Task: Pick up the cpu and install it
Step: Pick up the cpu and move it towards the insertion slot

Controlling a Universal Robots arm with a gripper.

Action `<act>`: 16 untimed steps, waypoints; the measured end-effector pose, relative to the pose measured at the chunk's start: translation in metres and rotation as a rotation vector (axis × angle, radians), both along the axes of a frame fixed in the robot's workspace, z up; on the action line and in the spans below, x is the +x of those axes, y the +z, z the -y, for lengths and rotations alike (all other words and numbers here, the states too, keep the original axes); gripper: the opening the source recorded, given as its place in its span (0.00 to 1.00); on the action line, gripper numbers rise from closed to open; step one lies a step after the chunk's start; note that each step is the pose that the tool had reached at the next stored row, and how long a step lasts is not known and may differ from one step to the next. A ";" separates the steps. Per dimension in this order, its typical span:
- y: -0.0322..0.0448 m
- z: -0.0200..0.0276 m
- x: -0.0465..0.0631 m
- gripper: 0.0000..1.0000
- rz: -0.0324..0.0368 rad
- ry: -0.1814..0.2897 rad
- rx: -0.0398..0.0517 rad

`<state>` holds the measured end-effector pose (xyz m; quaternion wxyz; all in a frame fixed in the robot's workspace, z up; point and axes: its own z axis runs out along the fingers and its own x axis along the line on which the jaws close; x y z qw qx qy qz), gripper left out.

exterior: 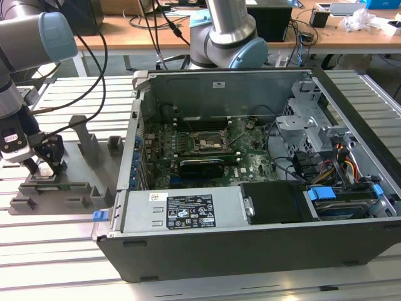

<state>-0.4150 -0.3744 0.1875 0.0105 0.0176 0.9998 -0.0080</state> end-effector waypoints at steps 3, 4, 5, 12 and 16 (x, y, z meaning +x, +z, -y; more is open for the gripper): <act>-0.0001 0.0000 0.000 0.54 0.0000 0.000 0.0000; 0.0000 0.0000 0.000 0.54 0.0000 0.000 0.0000; -0.0001 0.0000 0.000 0.54 0.0000 0.000 0.0000; -0.0001 0.0000 0.000 0.54 0.0001 0.000 0.0000; 0.0021 0.0000 0.000 0.54 0.0002 0.000 0.0000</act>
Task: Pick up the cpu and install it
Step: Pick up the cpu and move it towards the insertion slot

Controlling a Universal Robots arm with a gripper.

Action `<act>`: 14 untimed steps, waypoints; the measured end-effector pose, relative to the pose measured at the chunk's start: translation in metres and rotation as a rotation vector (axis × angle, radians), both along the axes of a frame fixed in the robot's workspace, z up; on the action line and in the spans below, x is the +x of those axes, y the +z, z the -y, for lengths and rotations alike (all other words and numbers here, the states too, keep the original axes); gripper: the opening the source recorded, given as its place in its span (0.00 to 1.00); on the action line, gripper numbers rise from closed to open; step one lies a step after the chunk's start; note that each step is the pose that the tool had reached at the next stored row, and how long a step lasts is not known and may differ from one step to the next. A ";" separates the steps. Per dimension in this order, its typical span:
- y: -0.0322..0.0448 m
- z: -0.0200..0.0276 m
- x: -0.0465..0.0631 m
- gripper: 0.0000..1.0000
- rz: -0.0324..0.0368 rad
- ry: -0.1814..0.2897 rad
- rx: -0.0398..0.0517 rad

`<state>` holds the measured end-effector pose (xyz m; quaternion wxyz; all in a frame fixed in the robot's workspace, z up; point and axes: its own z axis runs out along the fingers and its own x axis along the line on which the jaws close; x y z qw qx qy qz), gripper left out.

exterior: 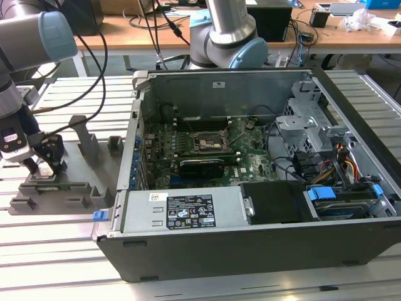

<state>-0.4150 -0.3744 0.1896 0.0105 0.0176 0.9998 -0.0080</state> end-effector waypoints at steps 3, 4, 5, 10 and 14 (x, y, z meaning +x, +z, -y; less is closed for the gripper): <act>0.0034 0.0000 0.000 0.54 -0.0001 0.000 0.0000; 0.0046 0.0000 0.000 0.54 -0.0002 0.000 -0.0001; 0.0057 0.0000 0.000 0.54 -0.0001 0.000 0.0000; 0.0154 0.0000 0.000 0.54 -0.0001 0.000 0.0000; 0.0236 0.0000 0.000 0.54 -0.0001 0.000 0.0000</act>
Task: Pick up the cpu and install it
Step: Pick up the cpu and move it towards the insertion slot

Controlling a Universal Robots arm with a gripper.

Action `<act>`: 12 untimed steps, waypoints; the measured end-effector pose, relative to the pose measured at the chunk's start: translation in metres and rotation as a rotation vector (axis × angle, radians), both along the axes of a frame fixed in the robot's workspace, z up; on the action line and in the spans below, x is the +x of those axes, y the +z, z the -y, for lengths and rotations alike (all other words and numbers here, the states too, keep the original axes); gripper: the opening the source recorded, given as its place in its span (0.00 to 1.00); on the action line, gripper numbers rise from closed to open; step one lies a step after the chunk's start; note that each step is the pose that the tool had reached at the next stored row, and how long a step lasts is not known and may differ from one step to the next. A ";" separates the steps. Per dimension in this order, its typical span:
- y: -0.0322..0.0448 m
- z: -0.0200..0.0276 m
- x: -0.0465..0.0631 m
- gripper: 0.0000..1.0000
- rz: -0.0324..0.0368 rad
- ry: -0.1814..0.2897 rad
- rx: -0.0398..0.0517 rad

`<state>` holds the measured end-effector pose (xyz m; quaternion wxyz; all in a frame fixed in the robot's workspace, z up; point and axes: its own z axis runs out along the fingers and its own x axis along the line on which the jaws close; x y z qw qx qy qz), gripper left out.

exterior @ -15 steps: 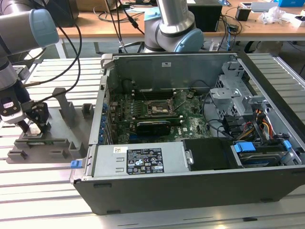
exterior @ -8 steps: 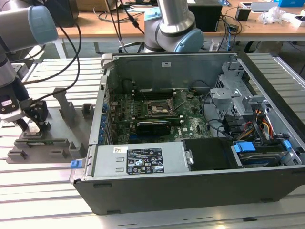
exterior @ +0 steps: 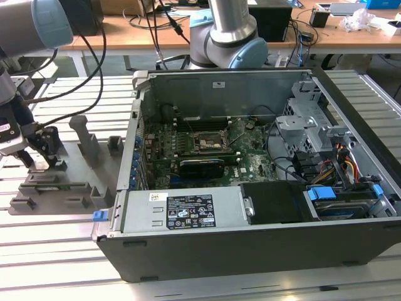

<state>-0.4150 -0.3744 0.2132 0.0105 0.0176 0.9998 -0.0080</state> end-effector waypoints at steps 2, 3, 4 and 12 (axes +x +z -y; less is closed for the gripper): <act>0.0042 0.0000 0.000 0.54 0.0000 0.000 0.0000; 0.0069 0.0000 0.000 0.54 0.0000 0.000 0.0000; 0.0110 0.0000 0.000 0.54 0.0000 0.000 0.0000; 0.0275 0.0000 0.000 0.54 0.0000 0.000 0.0000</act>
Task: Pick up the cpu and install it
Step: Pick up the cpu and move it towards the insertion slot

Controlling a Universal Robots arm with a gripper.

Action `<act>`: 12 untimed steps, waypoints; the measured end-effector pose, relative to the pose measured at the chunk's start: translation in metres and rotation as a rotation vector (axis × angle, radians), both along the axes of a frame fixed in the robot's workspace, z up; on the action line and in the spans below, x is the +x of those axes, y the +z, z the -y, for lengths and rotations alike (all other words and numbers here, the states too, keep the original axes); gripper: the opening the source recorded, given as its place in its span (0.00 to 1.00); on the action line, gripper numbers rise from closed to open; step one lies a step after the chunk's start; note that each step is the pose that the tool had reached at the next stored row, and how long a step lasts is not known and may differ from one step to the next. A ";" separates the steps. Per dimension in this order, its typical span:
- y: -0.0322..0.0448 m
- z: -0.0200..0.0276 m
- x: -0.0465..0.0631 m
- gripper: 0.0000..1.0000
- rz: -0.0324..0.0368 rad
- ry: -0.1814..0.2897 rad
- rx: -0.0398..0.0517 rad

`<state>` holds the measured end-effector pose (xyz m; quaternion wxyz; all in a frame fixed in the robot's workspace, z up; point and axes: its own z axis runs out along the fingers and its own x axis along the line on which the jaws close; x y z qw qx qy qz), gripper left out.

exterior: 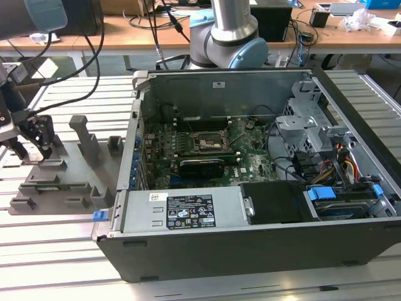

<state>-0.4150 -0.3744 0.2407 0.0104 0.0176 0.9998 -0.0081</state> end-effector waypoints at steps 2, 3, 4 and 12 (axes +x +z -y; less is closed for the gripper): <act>0.0036 0.0000 0.000 0.54 0.0000 0.000 0.0000; 0.0052 0.0000 0.000 0.54 0.0000 0.000 0.0000; 0.0070 0.0000 0.000 0.54 0.0001 0.000 0.0001; 0.0246 0.0000 0.000 0.54 0.0000 0.000 0.0000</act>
